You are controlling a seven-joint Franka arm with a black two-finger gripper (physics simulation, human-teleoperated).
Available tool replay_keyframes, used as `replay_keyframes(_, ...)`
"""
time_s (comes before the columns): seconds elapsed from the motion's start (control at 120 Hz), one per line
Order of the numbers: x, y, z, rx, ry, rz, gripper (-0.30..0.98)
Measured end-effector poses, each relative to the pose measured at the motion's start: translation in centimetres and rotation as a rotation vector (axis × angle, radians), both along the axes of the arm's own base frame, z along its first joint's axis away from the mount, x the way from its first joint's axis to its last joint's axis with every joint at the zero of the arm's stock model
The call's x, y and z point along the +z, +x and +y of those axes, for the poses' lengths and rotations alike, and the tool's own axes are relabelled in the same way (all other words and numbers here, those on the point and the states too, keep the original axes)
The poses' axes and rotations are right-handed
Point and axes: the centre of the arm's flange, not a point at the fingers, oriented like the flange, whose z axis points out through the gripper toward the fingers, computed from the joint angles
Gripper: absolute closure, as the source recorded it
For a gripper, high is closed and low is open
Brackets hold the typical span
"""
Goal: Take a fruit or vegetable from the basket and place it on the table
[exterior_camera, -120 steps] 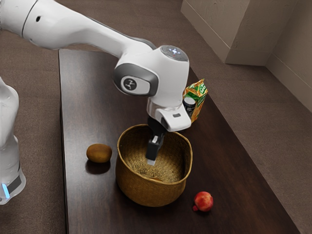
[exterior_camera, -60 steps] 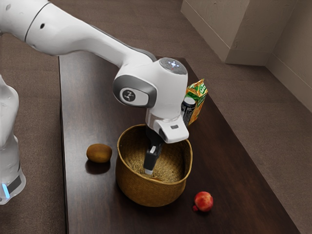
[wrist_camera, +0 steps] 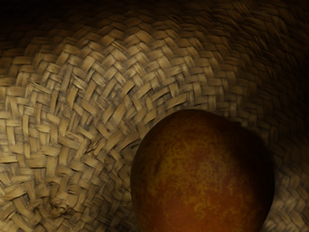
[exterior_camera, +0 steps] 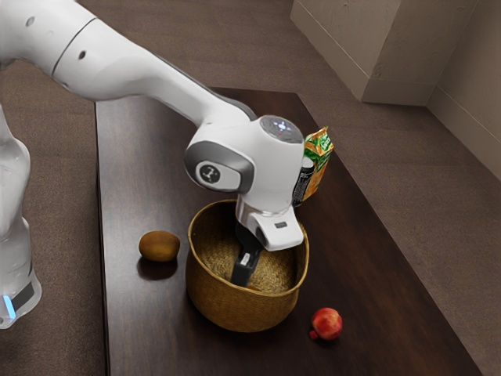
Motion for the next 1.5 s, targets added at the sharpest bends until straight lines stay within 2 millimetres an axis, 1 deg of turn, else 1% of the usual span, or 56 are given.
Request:
replay_keyframes(0.133, 0.0, -0.4, -0.8, -0.017, 0.0, -0.005, 0.0)
replay_keyframes(0.517, -2.0, 0.6, -1.4, -0.023, -0.003, 0.032, 0.0)
replay_keyframes(0.8, -2.5, 1.4, -1.7, -0.028, -0.009, 0.04, 0.0)
replay_keyframes(0.95, -2.8, 1.5, -1.9, -0.031, -0.008, 0.045, 0.0)
replay_keyframes(1.117, -2.9, 1.4, -2.1, -0.034, -0.006, 0.047, 0.09)
replay_keyframes(1.333, -4.2, 2.0, -2.2, -0.031, -0.012, 0.065, 0.12)
replay_keyframes(1.367, -4.2, 2.1, -2.2, -0.03, -0.014, 0.065, 0.15)
replay_keyframes(1.442, -4.2, 2.1, -2.3, -0.029, -0.016, 0.063, 0.28)
replay_keyframes(1.5, -4.2, 2.1, -2.4, -0.03, -0.015, 0.061, 0.32)
